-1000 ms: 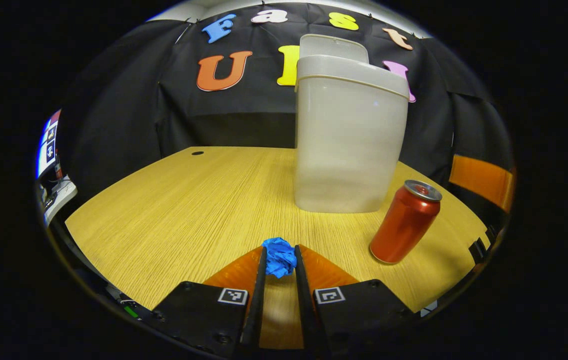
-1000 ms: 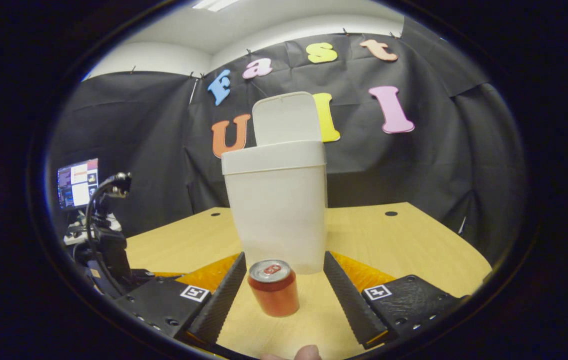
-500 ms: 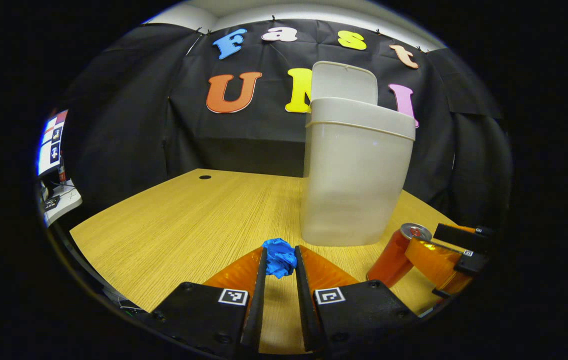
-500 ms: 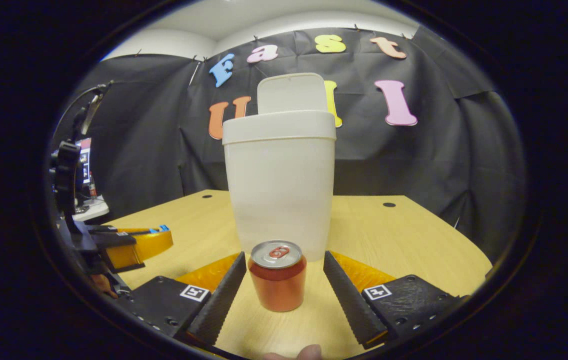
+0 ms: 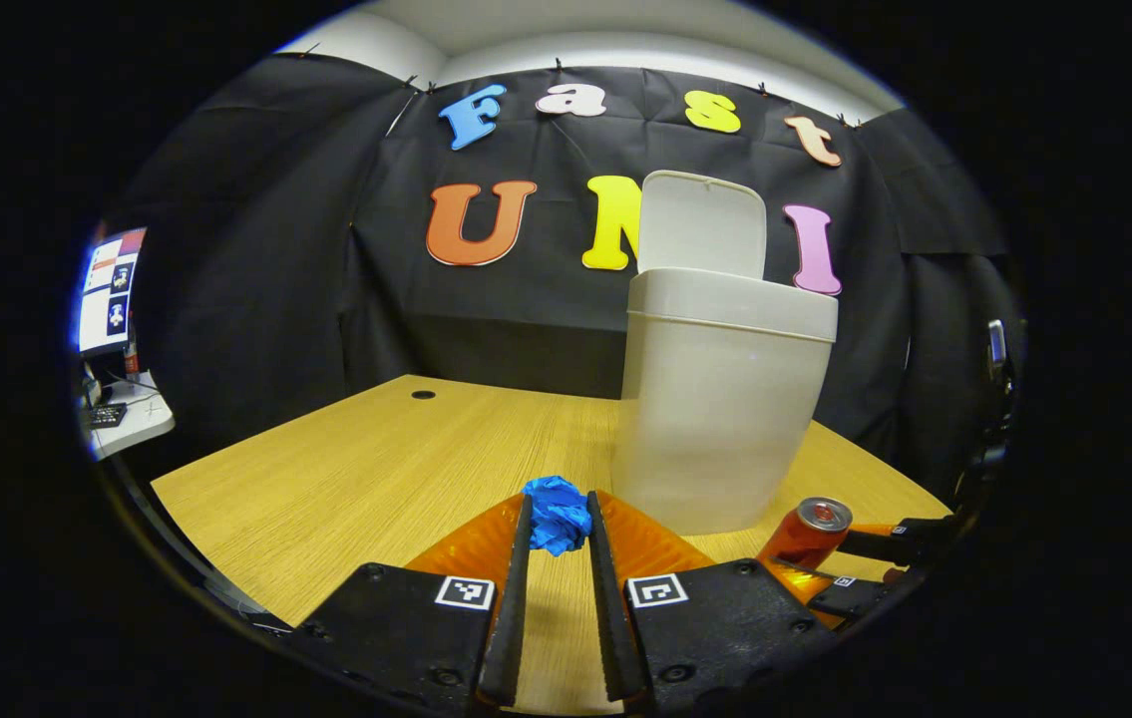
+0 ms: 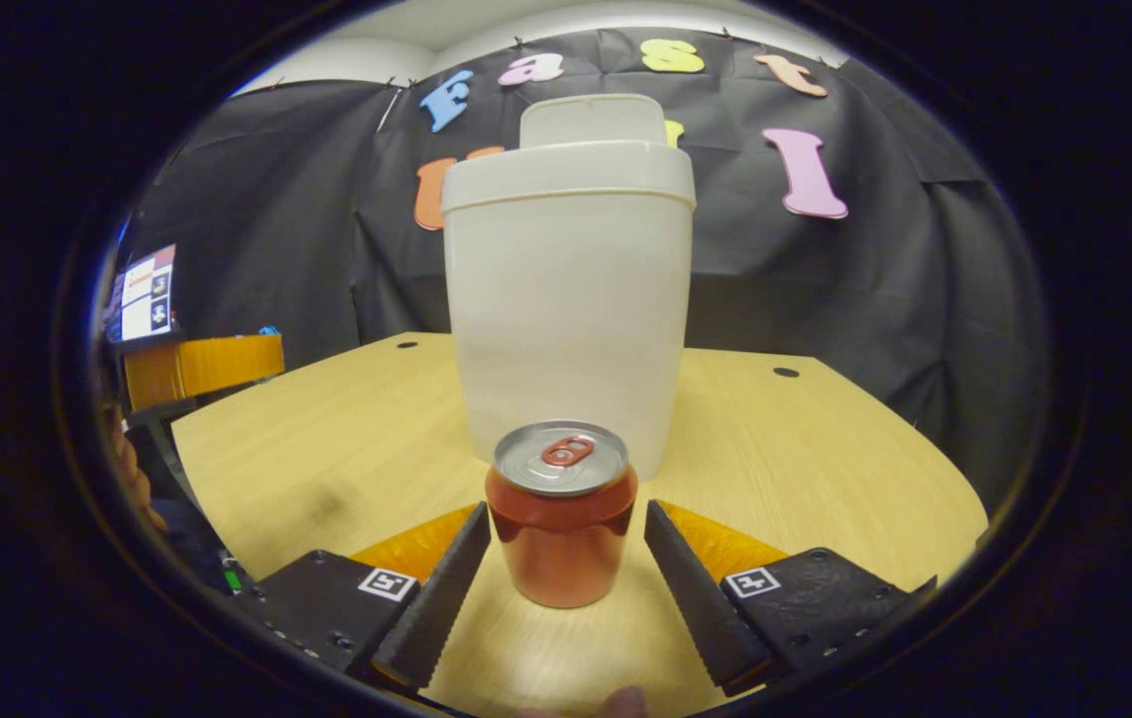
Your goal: Press the lid of the desktop garbage bin to open it, pick up the crumpled paper on the desktop and throw it into the bin, then pick up the pop can on the desktop and drop it into the bin, and finally close the garbage bin lid.
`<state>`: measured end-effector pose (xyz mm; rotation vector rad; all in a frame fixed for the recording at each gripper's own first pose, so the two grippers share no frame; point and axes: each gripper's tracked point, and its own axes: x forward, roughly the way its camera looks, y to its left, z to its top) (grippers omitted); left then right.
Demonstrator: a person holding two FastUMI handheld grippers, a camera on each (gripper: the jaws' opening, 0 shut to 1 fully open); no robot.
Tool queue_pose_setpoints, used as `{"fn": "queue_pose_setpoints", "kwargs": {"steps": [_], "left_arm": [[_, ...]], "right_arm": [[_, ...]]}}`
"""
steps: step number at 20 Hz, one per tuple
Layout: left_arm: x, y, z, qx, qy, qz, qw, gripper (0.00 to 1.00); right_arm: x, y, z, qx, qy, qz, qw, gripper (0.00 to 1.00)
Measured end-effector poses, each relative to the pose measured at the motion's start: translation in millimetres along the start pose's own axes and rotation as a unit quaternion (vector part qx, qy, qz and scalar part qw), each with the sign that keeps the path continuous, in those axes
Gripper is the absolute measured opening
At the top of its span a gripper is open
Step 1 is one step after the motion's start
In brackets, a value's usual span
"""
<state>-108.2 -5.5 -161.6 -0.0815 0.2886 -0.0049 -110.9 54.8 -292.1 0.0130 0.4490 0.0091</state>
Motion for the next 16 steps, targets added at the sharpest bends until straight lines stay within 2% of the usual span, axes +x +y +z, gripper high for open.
{"fn": "queue_pose_setpoints", "kwargs": {"steps": [1, 8, 11, 12, 16], "left_arm": [[1, 1, 5, 0.0, -0.006, 0.002, 1.0, 0.34], [4, -2, 40, 0.003, -0.042, 0.001, 0.999, 0.34], [11, -3, 60, 0.004, -0.063, 0.001, 0.998, 0.34], [12, -4, 64, 0.005, -0.067, 0.0, 0.998, 0.34], [15, -10, 85, 0.008, -0.088, -0.009, 0.996, 0.34]], "right_arm": [[3, 0, -4, 0.004, 0.009, 0.004, 1.0, 0.96], [9, 3, -13, 0.014, 0.049, 0.011, 0.999, 0.96], [11, 0, -17, 0.024, 0.061, 0.006, 0.998, 0.89], [7, -1, -14, 0.023, 0.064, 0.006, 0.998, 0.82], [2, 3, -7, 0.021, 0.057, 0.017, 0.998, 0.78]]}}
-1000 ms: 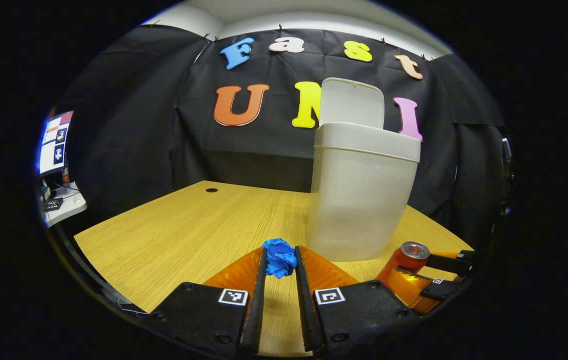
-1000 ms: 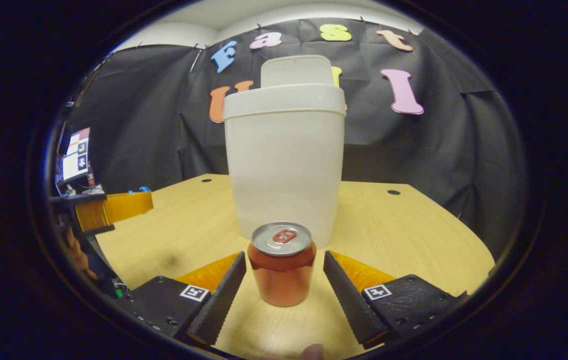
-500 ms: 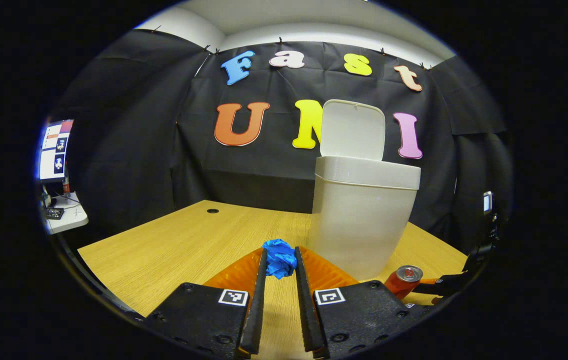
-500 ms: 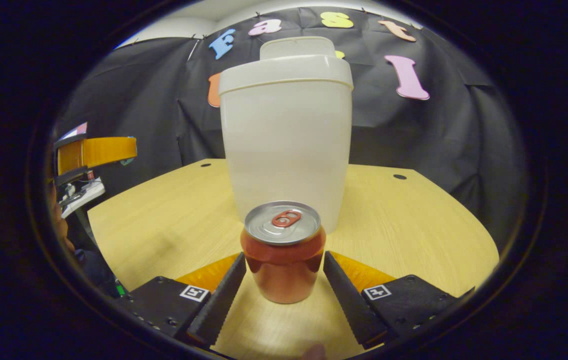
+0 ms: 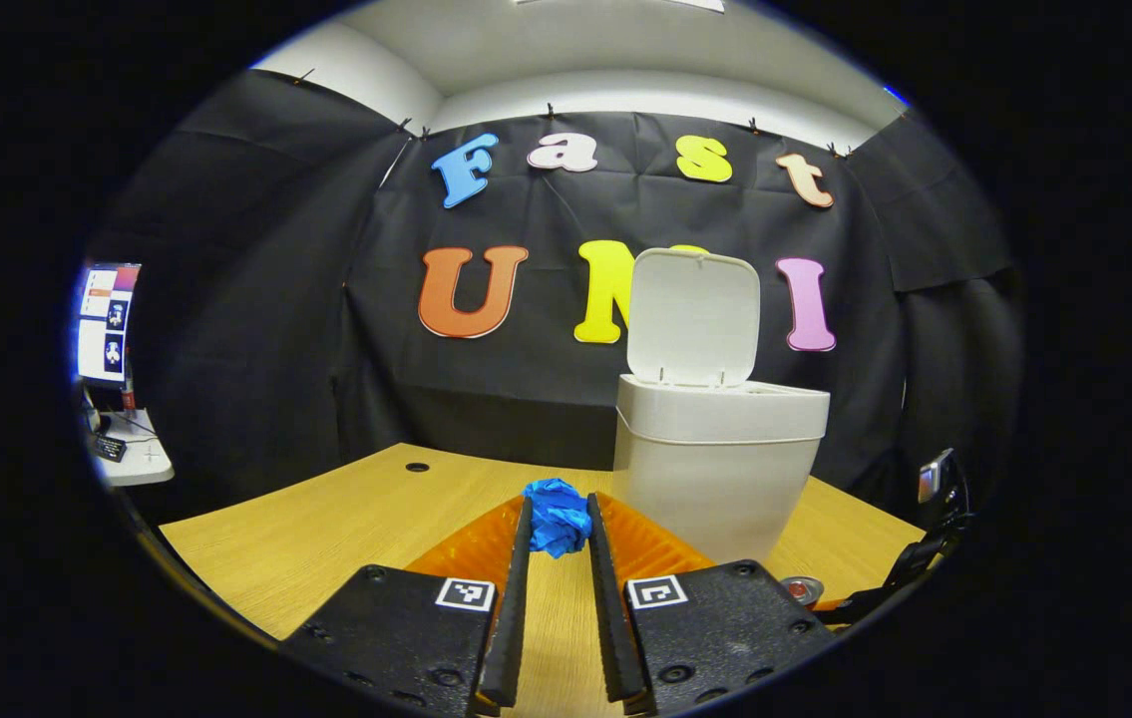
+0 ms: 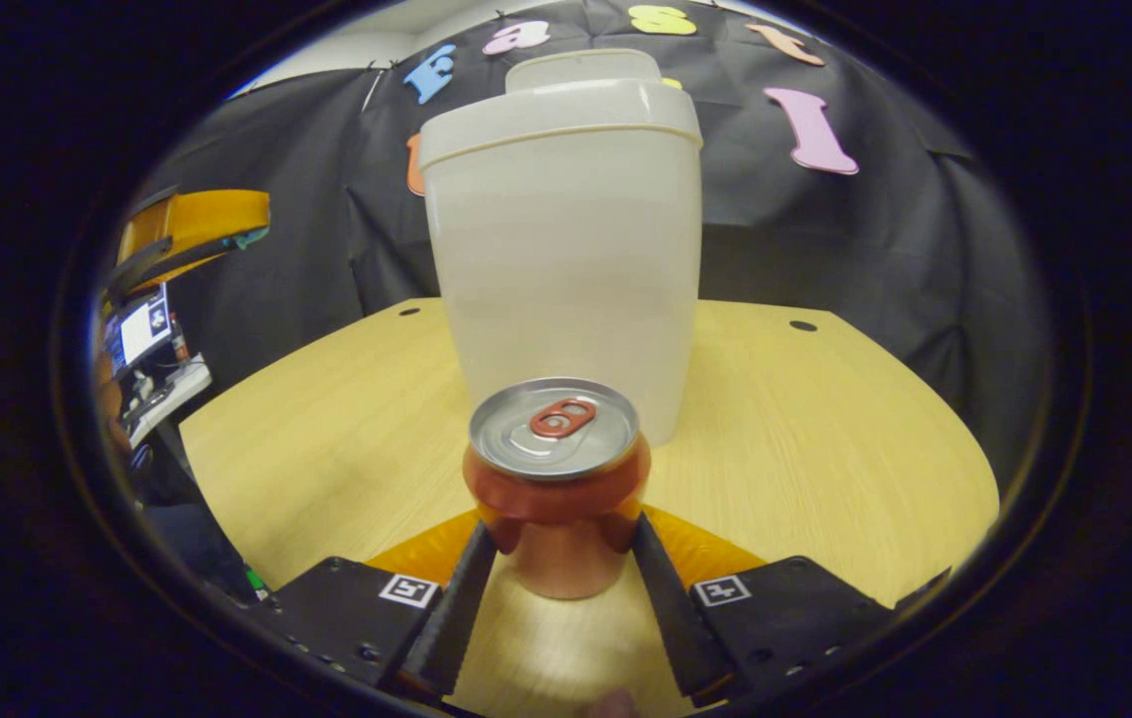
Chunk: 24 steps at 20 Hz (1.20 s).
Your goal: Press the lid of the desktop garbage bin to open it, pick up the crumpled paper on the desktop and throw it into the bin, then pick up the pop can on the desktop and drop it into the bin, and finally close the garbage bin lid.
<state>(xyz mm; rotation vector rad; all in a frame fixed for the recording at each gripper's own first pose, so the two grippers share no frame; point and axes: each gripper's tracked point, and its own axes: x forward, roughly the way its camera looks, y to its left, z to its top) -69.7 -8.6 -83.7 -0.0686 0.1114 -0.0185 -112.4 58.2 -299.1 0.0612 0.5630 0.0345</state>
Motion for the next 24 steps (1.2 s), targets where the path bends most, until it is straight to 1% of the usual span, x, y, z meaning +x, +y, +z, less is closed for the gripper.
{"fn": "queue_pose_setpoints", "kwargs": {"steps": [1, 6, 7, 12, 18, 19, 20, 24], "left_arm": [[0, -4, 5, 0.001, -0.004, -0.005, 1.0, 0.34], [20, -4, 41, 0.008, -0.03, -0.009, 0.999, 0.34], [25, -10, 48, 0.011, -0.034, -0.018, 0.999, 0.34], [47, -36, 75, 0.023, -0.044, -0.038, 0.998, 0.34], [72, -72, 102, 0.037, -0.065, -0.047, 0.996, 0.34], [77, -80, 106, 0.038, -0.068, -0.056, 0.995, 0.3], [83, -87, 110, 0.036, -0.069, -0.063, 0.995, 0.34], [110, -91, 114, 0.047, -0.07, -0.053, 0.995, 0.33]], "right_arm": [[-3, -1, 3, 0.0, -0.008, 0.002, 1.0, 0.75], [-23, -8, 28, -0.002, -0.047, 0.011, 0.999, 0.75], [-26, -11, 32, -0.002, -0.054, 0.012, 0.998, 0.75], [-36, -38, 42, 0.019, -0.07, 0.005, 0.997, 0.76], [-54, -77, 55, 0.011, -0.097, -0.022, 0.995, 0.75], [-57, -83, 56, 0.007, -0.101, -0.028, 0.994, 0.75], [-59, -88, 57, 0.001, -0.105, -0.034, 0.994, 0.75], [-65, -98, 63, 0.0, -0.116, -0.039, 0.993, 0.75]]}}
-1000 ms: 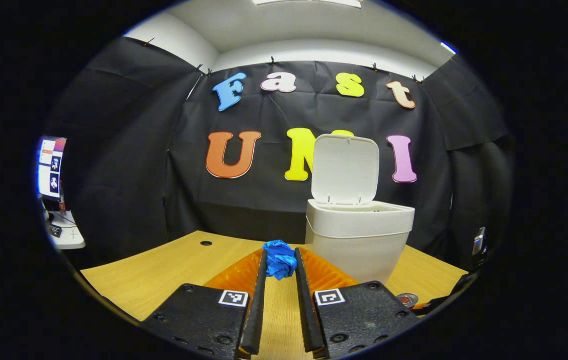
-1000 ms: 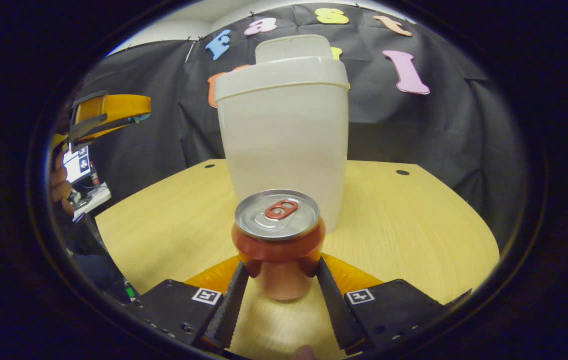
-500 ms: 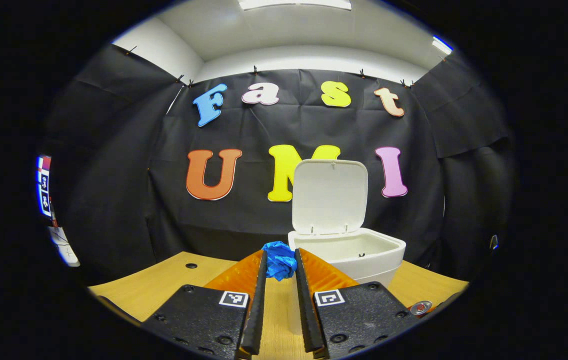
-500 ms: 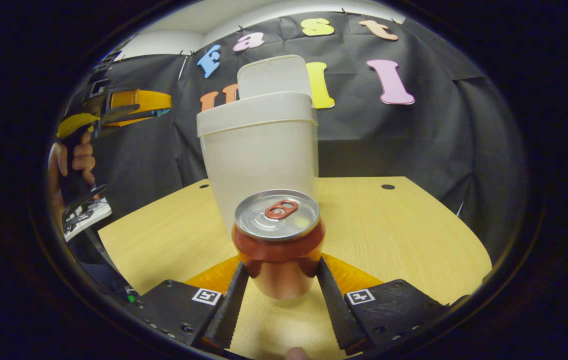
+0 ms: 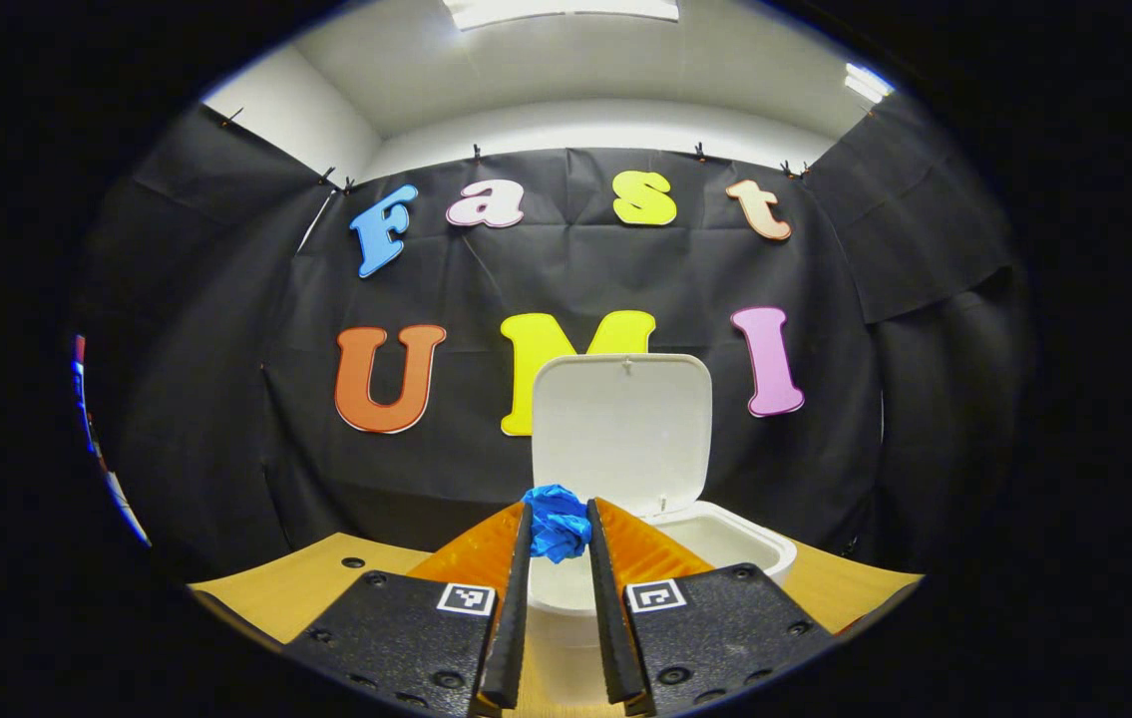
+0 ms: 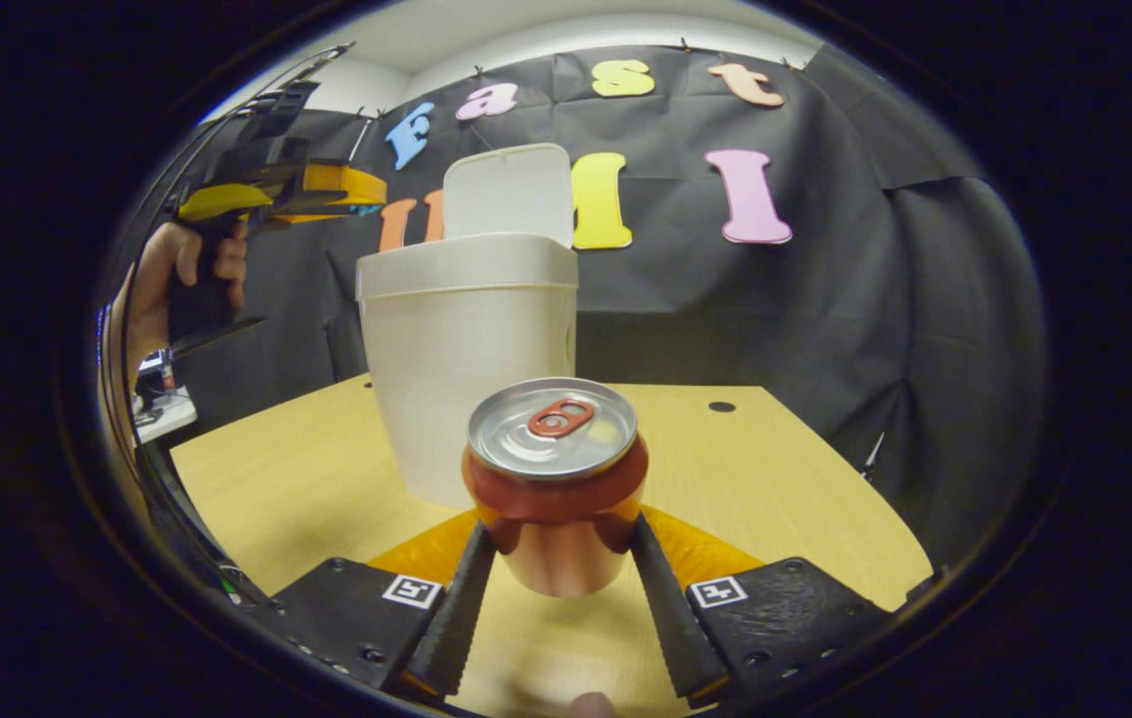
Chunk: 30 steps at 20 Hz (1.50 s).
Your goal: Press the lid of the desktop garbage bin to open it, pick up the crumpled paper on the desktop and throw it into the bin, then pick up the pop can on the desktop and drop it into the bin, and finally close the garbage bin lid.
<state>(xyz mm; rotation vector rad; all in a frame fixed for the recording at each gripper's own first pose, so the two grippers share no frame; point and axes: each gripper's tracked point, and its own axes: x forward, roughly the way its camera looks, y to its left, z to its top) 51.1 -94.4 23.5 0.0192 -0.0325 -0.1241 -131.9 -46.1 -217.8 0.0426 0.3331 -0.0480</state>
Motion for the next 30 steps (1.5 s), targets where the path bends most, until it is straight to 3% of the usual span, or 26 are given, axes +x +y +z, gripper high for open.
{"fn": "queue_pose_setpoints", "kwargs": {"steps": [2, 3, 4, 12, 14, 15, 16, 17, 18, 30], "left_arm": [[13, -7, -5, 0.0, 0.006, -0.004, 1.0, 0.34], [19, -9, -9, 0.001, 0.013, -0.007, 1.0, 0.39], [23, -14, -13, 0.001, 0.02, -0.012, 1.0, 0.35], [39, -26, -45, -0.018, 0.073, -0.024, 0.997, 0.4], [38, -29, -51, -0.011, 0.088, -0.028, 0.996, 0.48], [38, -31, -51, -0.012, 0.09, -0.031, 0.995, 0.61], [38, -35, -50, -0.014, 0.089, -0.036, 0.995, 0.59], [37, -37, -49, -0.014, 0.088, -0.038, 0.995, 0.87], [35, -37, -48, -0.012, 0.085, -0.037, 0.996, 1.0], [-4, -11, -29, -0.032, 0.062, -0.017, 0.997, 0.99]], "right_arm": [[1, -4, 4, 0.008, -0.006, -0.001, 1.0, 0.76], [1, -5, 6, 0.016, -0.005, 0.002, 1.0, 0.75], [2, -4, 7, 0.024, -0.004, 0.008, 1.0, 0.75], [8, -10, 15, 0.05, 0.0, 0.019, 0.999, 0.75], [6, -14, 21, 0.054, -0.007, 0.017, 0.998, 0.75], [6, -17, 24, 0.057, -0.011, 0.014, 0.998, 0.75], [6, -20, 26, 0.06, -0.014, 0.013, 0.998, 0.75], [5, -22, 28, 0.063, -0.016, 0.011, 0.998, 0.76], [6, -25, 30, 0.066, -0.018, 0.008, 0.998, 0.75], [-7, -24, 90, 0.034, -0.064, 0.013, 0.997, 0.75]]}}
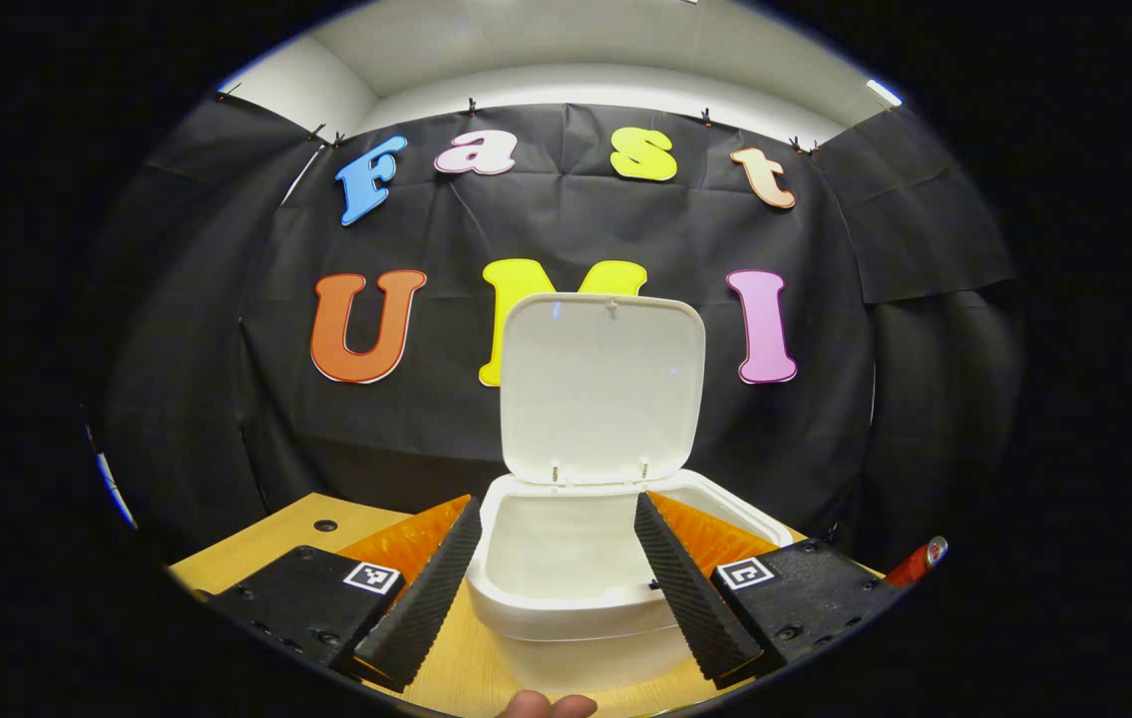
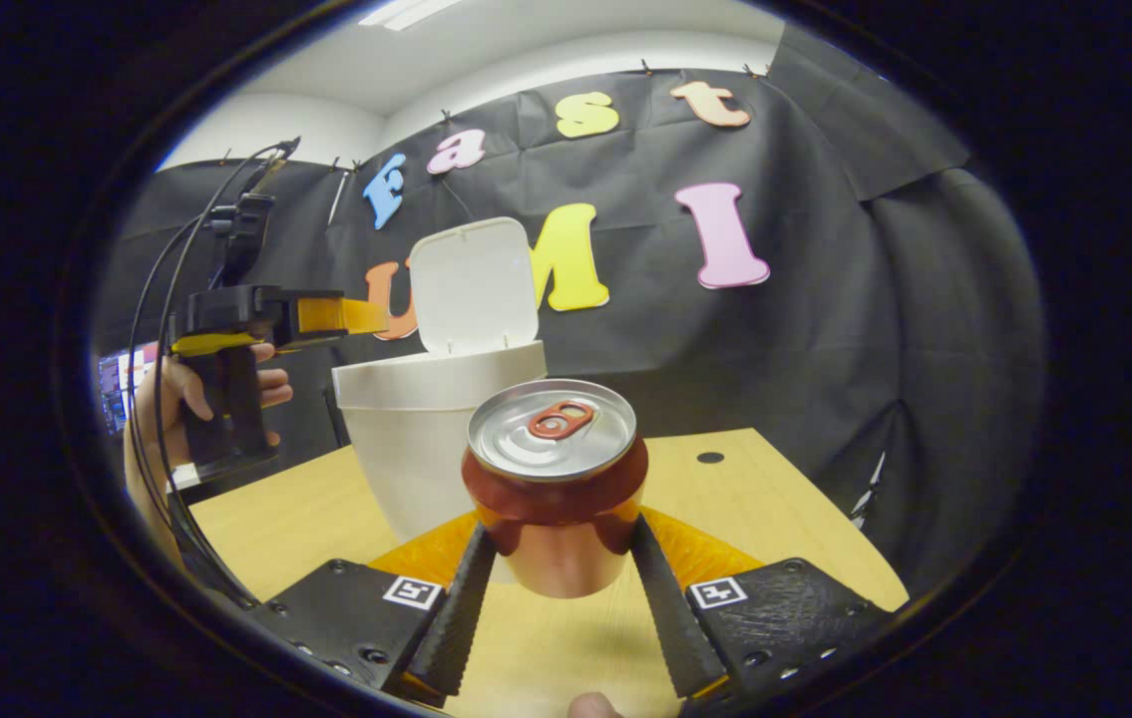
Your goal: Press the lid of the desktop garbage bin to open it, pick up the crumpled paper on the desktop and throw it into the bin, then pick up the pop can on the desktop and drop it into the bin, and finally close the garbage bin lid.
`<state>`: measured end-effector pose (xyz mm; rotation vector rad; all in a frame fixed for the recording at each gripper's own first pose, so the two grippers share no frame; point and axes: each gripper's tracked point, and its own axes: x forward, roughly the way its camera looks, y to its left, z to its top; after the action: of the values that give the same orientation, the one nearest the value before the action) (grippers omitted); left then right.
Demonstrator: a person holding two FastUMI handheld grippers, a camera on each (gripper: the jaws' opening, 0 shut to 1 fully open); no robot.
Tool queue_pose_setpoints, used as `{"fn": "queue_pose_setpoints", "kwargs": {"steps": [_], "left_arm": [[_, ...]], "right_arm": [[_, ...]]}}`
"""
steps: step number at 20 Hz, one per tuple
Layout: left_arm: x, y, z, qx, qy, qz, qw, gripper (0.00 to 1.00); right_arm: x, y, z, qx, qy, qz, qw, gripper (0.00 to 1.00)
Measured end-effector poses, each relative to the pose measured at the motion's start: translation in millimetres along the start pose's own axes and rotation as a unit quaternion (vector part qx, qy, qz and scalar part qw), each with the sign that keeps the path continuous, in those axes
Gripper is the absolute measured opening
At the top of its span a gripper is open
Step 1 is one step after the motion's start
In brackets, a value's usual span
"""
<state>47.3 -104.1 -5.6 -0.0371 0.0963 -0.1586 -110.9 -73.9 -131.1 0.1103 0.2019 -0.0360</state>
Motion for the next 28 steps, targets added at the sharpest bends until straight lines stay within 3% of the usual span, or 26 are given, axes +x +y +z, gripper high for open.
{"fn": "queue_pose_setpoints", "kwargs": {"steps": [5, 12, 17, 22, 28], "left_arm": [[-33, 50, -8, 0.009, -0.014, 0.037, 0.999, 0.99], [-63, 99, -36, -0.012, -0.006, 0.066, 0.998, 1.0], [-72, 117, -48, -0.008, -0.003, 0.074, 0.997, 1.0], [-78, 134, -53, 0.031, -0.004, 0.073, 0.997, 0.99], [-78, 156, -66, 0.014, -0.006, 0.069, 0.998, 0.99]], "right_arm": [[9, 34, 51, -0.004, -0.022, 0.043, 0.999, 0.75], [24, 69, 126, -0.019, -0.08, 0.06, 0.995, 0.75], [56, 109, 135, -0.022, -0.069, 0.09, 0.993, 0.73], [96, 135, 148, -0.04, -0.068, 0.096, 0.992, 0.75], [138, 146, 156, -0.046, -0.07, 0.092, 0.992, 0.75]]}}
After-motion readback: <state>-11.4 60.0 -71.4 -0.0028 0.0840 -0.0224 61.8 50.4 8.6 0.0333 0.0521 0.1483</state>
